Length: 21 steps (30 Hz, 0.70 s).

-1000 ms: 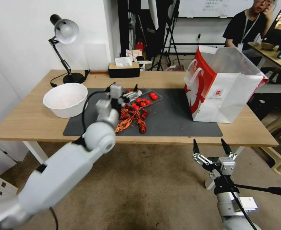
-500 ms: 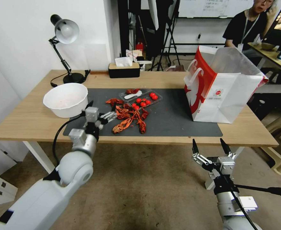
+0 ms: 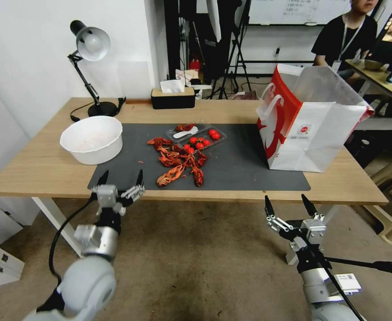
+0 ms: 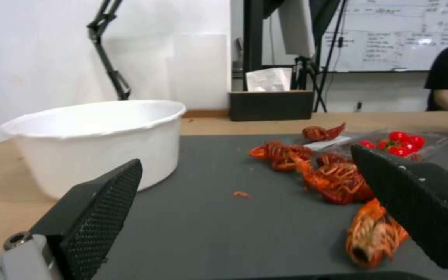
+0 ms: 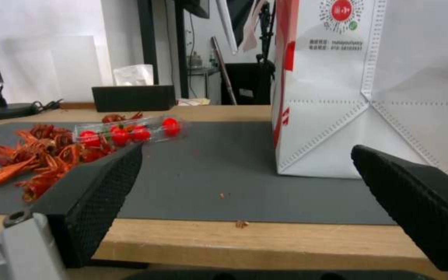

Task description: Pick up the trash from the table and place it into the takeout bag.

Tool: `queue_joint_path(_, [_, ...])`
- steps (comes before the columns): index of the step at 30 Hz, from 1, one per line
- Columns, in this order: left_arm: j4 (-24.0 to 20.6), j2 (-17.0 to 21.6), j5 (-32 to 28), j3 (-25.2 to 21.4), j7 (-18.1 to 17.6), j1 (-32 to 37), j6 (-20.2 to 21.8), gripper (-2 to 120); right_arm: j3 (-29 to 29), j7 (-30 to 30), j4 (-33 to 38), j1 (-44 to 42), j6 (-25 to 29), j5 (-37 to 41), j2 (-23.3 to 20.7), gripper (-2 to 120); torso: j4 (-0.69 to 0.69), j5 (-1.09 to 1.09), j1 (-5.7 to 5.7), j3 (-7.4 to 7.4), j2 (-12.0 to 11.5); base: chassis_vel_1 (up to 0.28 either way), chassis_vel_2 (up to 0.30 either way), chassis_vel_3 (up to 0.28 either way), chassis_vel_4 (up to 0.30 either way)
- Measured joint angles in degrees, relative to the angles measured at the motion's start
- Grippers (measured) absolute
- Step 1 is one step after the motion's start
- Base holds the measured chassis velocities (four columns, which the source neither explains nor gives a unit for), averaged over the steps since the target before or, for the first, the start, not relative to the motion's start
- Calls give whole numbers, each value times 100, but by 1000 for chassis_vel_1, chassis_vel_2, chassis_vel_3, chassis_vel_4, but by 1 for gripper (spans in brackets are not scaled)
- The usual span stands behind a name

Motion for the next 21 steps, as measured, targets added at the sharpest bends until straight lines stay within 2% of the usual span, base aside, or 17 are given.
queue_joint_path(21, [-54,-484,418,-151,-66,645,-265,100,15,-153,-57,-6,-103,279,-59,100,-1,-1,1,0,0,0,0,0,0])
